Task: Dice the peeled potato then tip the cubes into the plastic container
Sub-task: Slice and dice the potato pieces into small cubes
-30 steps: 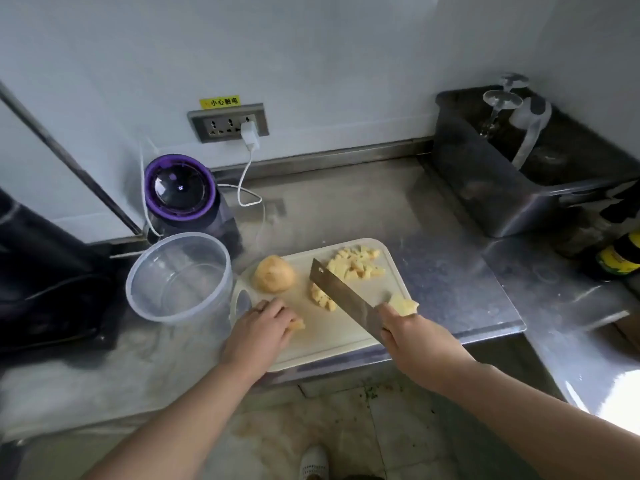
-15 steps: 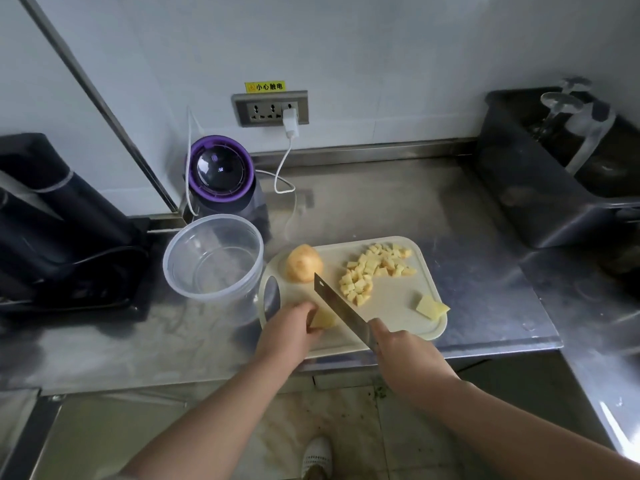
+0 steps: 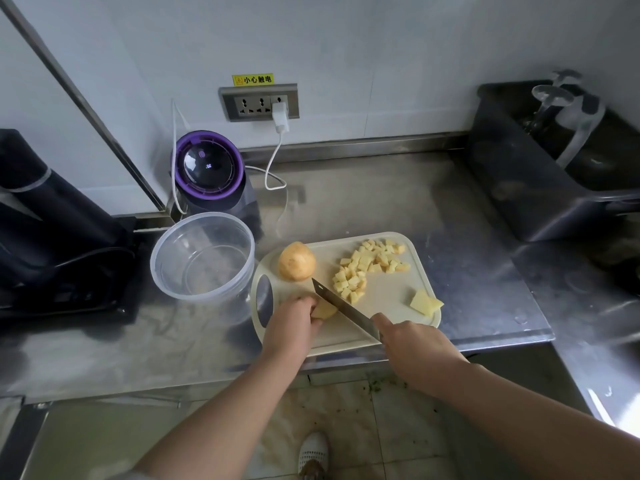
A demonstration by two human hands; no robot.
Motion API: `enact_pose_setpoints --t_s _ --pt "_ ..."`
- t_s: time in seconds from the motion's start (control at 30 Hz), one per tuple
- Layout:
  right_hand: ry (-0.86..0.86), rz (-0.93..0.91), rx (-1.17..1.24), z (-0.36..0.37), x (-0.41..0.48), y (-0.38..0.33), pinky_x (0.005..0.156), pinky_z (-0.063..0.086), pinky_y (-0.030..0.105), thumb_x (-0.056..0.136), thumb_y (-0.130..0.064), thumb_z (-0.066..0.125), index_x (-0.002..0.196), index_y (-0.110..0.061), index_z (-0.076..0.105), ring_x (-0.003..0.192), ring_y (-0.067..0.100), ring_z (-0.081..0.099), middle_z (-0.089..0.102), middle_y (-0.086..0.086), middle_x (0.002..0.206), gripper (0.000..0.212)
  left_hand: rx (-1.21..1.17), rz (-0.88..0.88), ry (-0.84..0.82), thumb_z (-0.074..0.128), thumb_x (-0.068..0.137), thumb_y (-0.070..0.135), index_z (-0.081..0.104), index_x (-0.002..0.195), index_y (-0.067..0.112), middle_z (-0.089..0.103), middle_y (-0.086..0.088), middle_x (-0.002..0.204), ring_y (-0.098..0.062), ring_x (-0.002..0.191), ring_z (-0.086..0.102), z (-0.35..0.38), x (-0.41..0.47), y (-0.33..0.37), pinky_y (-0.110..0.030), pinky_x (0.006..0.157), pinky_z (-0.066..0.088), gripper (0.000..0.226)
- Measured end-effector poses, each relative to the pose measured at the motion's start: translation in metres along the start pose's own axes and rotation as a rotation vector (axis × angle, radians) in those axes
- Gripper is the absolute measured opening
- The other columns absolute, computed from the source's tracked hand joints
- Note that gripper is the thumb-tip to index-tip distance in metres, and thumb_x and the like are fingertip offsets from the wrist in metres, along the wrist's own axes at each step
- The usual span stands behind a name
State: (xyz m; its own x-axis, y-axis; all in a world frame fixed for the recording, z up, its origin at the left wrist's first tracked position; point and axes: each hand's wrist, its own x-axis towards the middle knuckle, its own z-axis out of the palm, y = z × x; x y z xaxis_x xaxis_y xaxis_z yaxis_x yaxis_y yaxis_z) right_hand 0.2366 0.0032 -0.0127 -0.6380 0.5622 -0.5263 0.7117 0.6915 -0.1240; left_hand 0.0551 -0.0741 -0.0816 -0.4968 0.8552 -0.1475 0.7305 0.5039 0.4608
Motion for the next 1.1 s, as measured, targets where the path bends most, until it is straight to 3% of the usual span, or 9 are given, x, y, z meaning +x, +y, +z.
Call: enact_pose_setpoints --t_s 0.1,0.27,0.43,0.53,0.63,0.83,1.1 --pt "0.004 -0.006 0.001 0.000 0.001 0.001 0.065 0.056 0.027 0.097 -0.006 0.050 0.135 -0.024 0.026 0.068 0.013 0.058 0.056 0.001 0.088 0.048 0.019 0.019 0.030 0.062 0.090 0.023 0.066 0.109 0.019 0.066 0.003 0.101 -0.014 0.091 0.062 -0.001 0.003 0.002 -0.021 0.071 0.041 0.020" --pt "0.006 0.005 0.002 -0.002 0.000 0.000 0.062 0.052 0.026 0.097 -0.006 0.049 0.134 -0.022 0.027 0.067 0.014 0.057 0.052 0.000 0.083 0.045 0.040 0.052 0.063 0.063 0.089 0.023 0.064 0.110 0.020 0.064 0.004 0.105 -0.014 0.092 0.062 -0.002 0.006 0.006 -0.022 0.075 0.047 0.022" --pt "-0.002 0.016 0.003 0.002 -0.001 -0.006 0.059 0.050 0.028 0.097 -0.001 0.044 0.133 -0.021 0.029 0.068 0.018 0.059 0.049 0.000 0.074 0.044 0.052 0.023 0.091 0.064 0.089 0.027 0.064 0.105 0.020 0.064 0.006 0.102 -0.013 0.088 0.063 -0.002 0.004 0.008 -0.020 0.068 0.044 0.018" --pt "-0.006 0.014 0.024 0.000 -0.002 -0.007 0.062 0.052 0.030 0.096 -0.001 0.044 0.132 -0.021 0.030 0.073 0.019 0.063 0.052 0.001 0.078 0.043 0.034 -0.003 0.094 0.063 0.089 0.027 0.064 0.101 0.021 0.065 0.007 0.099 -0.011 0.085 0.062 -0.002 0.003 0.010 -0.019 0.065 0.042 0.014" --pt "0.009 0.027 0.065 -0.006 -0.001 -0.004 0.056 0.049 0.026 0.097 -0.003 0.045 0.134 -0.022 0.029 0.065 0.014 0.056 0.050 -0.001 0.076 0.044 -0.013 -0.012 0.080 0.064 0.088 0.027 0.065 0.099 0.021 0.067 0.007 0.097 -0.010 0.086 0.062 -0.002 0.004 0.010 -0.019 0.066 0.044 0.014" --pt "0.069 0.026 0.073 -0.014 -0.003 -0.010 0.070 0.059 0.036 0.096 -0.005 0.047 0.136 -0.023 0.026 0.074 0.019 0.063 0.061 0.003 0.088 0.049 -0.158 -0.085 0.047 0.064 0.087 0.033 0.070 0.099 0.019 0.069 0.007 0.093 -0.013 0.088 0.063 -0.004 0.004 0.010 -0.025 0.070 0.048 0.019" --pt "0.031 -0.002 0.044 -0.005 -0.009 -0.020 0.067 0.054 0.029 0.095 -0.002 0.050 0.139 -0.022 0.024 0.072 0.014 0.058 0.055 0.002 0.082 0.055 -0.224 -0.146 0.112 0.063 0.088 0.025 0.071 0.097 0.017 0.071 0.004 0.093 -0.015 0.091 0.063 -0.004 0.004 0.014 -0.022 0.072 0.041 0.014"
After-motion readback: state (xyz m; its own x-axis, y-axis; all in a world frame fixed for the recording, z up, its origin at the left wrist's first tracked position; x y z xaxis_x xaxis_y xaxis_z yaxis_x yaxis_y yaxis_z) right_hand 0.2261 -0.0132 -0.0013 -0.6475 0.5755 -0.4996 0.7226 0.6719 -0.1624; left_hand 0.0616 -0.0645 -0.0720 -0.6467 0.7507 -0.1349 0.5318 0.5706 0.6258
